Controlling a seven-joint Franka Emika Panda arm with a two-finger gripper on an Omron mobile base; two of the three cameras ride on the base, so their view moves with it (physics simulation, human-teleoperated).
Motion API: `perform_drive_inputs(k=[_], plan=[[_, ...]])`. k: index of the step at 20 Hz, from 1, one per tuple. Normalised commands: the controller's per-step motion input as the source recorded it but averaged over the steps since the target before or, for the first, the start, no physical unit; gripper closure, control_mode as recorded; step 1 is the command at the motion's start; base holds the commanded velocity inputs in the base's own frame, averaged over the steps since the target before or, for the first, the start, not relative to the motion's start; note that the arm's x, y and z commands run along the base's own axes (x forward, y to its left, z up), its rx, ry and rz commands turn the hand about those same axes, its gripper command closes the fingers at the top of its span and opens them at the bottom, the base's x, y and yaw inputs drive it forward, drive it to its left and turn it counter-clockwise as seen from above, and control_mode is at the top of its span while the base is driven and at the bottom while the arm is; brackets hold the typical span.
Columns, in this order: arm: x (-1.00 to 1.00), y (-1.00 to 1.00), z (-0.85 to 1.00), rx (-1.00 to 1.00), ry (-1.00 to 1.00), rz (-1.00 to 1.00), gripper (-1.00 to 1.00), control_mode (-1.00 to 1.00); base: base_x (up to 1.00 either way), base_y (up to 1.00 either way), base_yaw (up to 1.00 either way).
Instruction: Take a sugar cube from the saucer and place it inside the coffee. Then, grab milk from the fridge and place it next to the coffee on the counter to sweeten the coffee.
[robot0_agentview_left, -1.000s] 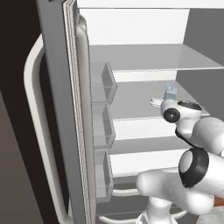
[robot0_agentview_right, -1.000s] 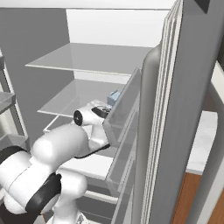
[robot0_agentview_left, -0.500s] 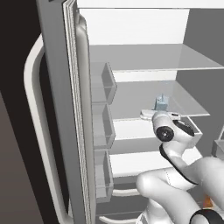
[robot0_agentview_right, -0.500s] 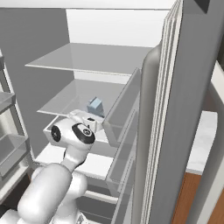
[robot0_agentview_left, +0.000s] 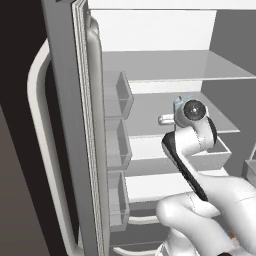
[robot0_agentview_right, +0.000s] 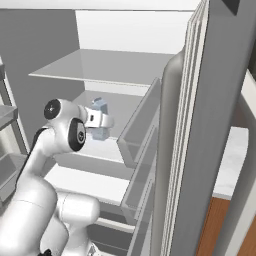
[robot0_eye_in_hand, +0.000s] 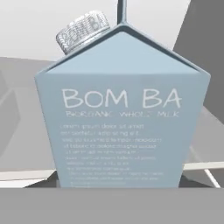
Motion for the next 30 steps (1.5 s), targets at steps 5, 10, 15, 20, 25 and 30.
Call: perform_drive_inputs(k=[5, 10, 15, 20, 25, 30], plan=[[-1.0, 0.0, 0.2, 0.0, 0.0, 0.09, 1.0, -1.0, 0.0, 0.0, 0.0], [-1.0, 0.01, 0.11, 0.0, -0.03, 0.07, 1.0, -1.0, 0.0, 0.0, 0.0], [-0.69, 0.0, 0.48, 0.0, -0.05, 0.0, 1.0, -1.0, 0.0, 0.0, 0.0], [-0.21, 0.0, 0.09, 0.0, -0.02, 0.0, 1.0, -1.0, 0.0, 0.0, 0.0], [-0.25, 0.01, 0.0, 0.0, 0.0, 0.0, 1.0, -1.0, 0.0, 0.0, 0.0], [-0.19, 0.04, 0.0, 0.0, -0.02, 0.0, 1.0, 1.0, -0.8, 0.28, 0.0]])
